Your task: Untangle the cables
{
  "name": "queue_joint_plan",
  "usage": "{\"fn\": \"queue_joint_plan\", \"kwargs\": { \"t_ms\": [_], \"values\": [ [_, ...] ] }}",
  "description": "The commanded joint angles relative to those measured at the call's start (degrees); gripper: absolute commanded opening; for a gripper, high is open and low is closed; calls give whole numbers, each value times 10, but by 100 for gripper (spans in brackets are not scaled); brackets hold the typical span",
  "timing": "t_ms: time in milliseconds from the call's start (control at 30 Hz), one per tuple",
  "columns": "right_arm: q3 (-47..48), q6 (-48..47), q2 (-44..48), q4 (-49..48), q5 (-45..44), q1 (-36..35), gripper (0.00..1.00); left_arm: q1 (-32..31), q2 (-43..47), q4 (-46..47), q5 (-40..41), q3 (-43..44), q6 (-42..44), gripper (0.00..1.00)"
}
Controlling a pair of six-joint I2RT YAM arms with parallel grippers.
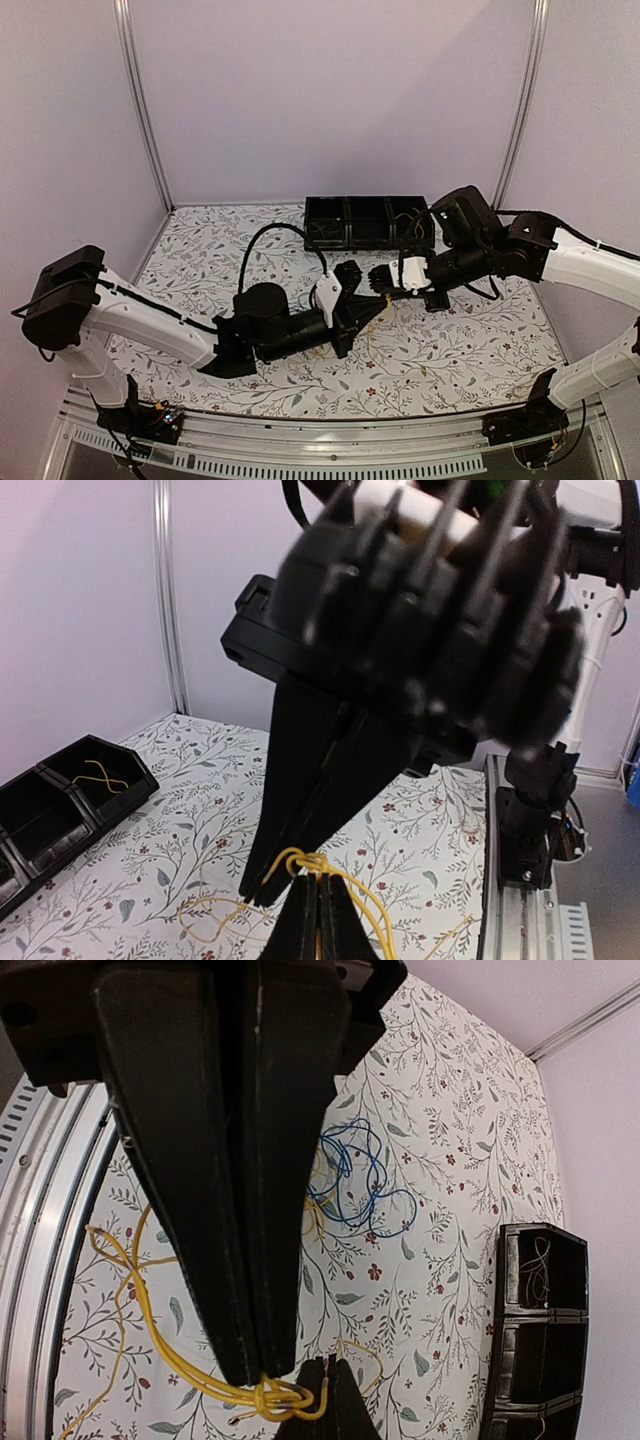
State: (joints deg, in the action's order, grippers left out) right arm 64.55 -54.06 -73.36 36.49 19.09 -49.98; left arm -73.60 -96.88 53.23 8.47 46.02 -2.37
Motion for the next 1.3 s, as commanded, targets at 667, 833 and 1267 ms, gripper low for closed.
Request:
{"fn": "queue_joint_plan", "kwargs": {
  "t_ms": [667, 833, 1267],
  "values": [
    [41, 71, 11, 25, 71, -1, 30, 53, 105, -199, 7, -25, 33, 0],
    [-3, 211, 3, -84, 153, 61, 40, 37, 111, -113, 101, -64, 57, 0],
    [29, 421, -112, -113, 407, 181, 46, -65, -93, 176, 370, 17, 278, 0]
  ]
}}
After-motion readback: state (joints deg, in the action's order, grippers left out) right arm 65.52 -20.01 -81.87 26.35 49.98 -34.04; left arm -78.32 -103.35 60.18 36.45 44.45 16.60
